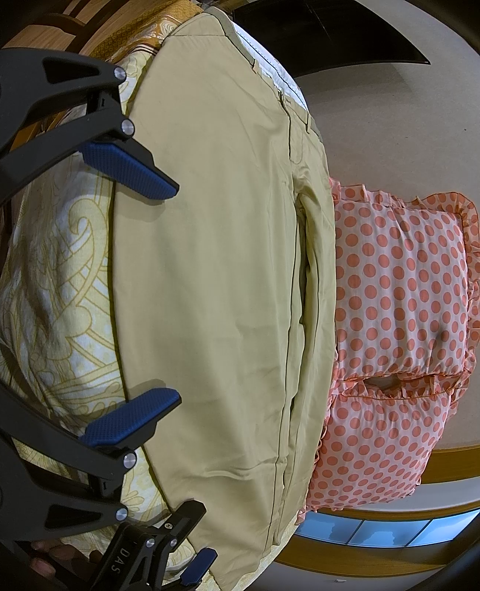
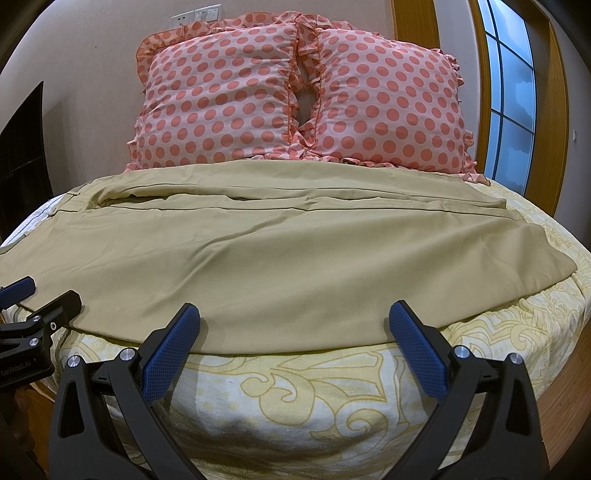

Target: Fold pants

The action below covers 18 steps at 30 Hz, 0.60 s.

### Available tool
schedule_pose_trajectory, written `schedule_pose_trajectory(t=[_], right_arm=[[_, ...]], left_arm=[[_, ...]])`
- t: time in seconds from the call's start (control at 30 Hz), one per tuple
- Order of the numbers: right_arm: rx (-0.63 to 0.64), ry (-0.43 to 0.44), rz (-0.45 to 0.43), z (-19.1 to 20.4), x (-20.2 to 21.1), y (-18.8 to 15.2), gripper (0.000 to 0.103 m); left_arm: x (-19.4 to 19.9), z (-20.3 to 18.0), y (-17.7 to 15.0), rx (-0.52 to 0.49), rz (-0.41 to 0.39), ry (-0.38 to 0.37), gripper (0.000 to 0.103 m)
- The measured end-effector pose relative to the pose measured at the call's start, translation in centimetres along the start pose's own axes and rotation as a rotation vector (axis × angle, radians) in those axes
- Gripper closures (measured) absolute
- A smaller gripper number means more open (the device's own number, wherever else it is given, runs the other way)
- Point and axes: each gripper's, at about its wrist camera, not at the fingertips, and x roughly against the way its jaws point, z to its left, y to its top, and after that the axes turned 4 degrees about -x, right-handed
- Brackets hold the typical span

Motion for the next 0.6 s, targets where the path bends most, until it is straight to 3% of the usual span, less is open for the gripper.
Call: schedule_pose_trajectory(t=[0.33,0.47,0.6], right_arm=[[0.002,0.004,-0.007,0.0,0.2,-0.1,0.001],[0.017,0.044,0.043,-0.4,-0.3,0.6,0.001],[-0.067,0.049,0.051,-4.4,0.1,5.2,0.001]], left_arm=[[0.0,0.0,0.0,-0.001,0.0,0.0,0.002],[-0.1,0.2,0.4,-0.004,0.028,-0.014,0.002],[0.0,1.8,2.1,0.037,0.043,-0.013,0.002]])
